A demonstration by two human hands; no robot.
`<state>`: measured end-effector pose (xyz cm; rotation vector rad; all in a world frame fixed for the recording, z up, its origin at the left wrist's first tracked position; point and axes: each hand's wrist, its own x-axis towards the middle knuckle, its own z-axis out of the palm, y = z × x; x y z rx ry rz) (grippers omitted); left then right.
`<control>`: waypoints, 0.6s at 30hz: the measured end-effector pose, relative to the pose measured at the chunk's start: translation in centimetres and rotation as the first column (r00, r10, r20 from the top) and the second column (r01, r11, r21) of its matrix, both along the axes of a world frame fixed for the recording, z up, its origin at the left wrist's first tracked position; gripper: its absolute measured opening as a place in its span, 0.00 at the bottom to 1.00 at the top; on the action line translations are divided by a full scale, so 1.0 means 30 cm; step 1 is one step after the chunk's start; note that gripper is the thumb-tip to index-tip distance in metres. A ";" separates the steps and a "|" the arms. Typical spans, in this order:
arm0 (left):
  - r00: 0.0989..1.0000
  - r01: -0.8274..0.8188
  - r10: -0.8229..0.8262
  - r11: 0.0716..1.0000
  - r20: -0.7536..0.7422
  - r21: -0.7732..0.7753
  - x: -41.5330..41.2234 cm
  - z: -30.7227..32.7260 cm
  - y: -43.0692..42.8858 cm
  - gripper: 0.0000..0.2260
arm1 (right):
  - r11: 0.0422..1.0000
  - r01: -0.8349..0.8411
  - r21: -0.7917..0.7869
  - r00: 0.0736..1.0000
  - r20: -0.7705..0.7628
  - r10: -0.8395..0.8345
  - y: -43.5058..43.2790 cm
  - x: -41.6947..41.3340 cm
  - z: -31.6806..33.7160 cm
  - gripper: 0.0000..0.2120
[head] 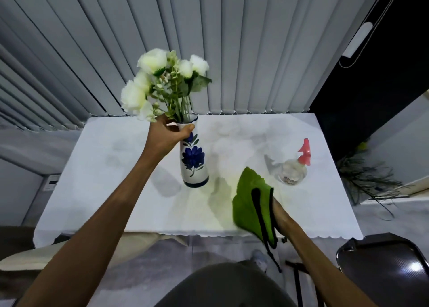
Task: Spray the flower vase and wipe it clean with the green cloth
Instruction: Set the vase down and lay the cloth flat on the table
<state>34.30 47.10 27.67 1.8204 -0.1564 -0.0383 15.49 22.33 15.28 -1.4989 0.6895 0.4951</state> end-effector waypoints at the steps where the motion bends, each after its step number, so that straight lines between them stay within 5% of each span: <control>1: 1.000 0.009 -0.008 0.999 -0.024 0.035 0.012 -0.030 0.004 0.12 | 0.977 -0.135 -0.166 0.988 0.047 0.145 -0.005 0.014 -0.036 0.17; 2: 0.999 0.026 -0.022 0.997 -0.049 0.068 0.023 -0.062 0.010 0.13 | 0.893 -0.277 -0.353 0.949 0.047 0.313 -0.009 0.023 -0.104 0.25; 4: 0.993 0.057 -0.045 0.991 -0.107 0.117 0.044 -0.124 0.018 0.13 | 0.541 -0.604 -0.585 0.738 -0.153 0.658 0.001 0.054 -0.252 0.41; 5: 0.989 0.065 -0.046 0.989 -0.141 0.133 0.053 -0.153 0.022 0.13 | 0.376 -0.716 -0.588 0.624 -0.296 0.723 0.015 0.058 -0.302 0.44; 7: 0.978 0.062 -0.029 0.986 -0.209 0.153 0.070 -0.218 0.037 0.15 | 0.225 -0.829 -0.512 0.470 -0.420 0.776 0.023 0.061 -0.376 0.51; 9: 0.959 0.017 0.032 0.985 -0.281 0.170 0.082 -0.280 0.059 0.19 | 0.150 -0.824 -0.546 0.435 -0.441 0.785 0.035 0.054 -0.415 0.56; 13: 0.923 -0.064 0.121 0.984 -0.364 0.164 0.107 -0.369 0.081 0.18 | 0.174 -0.710 -0.683 0.553 -0.387 0.738 0.032 0.043 -0.632 0.33; 15: 0.921 -0.084 0.140 0.983 -0.365 0.166 0.119 -0.389 0.082 0.18 | 0.196 -0.728 -0.657 0.562 -0.409 0.719 0.027 0.041 -0.629 0.35; 18: 0.923 -0.059 0.121 0.983 -0.365 0.176 0.142 -0.414 0.088 0.16 | 0.066 -0.793 -0.605 0.419 -0.464 0.780 0.028 0.061 -0.522 0.47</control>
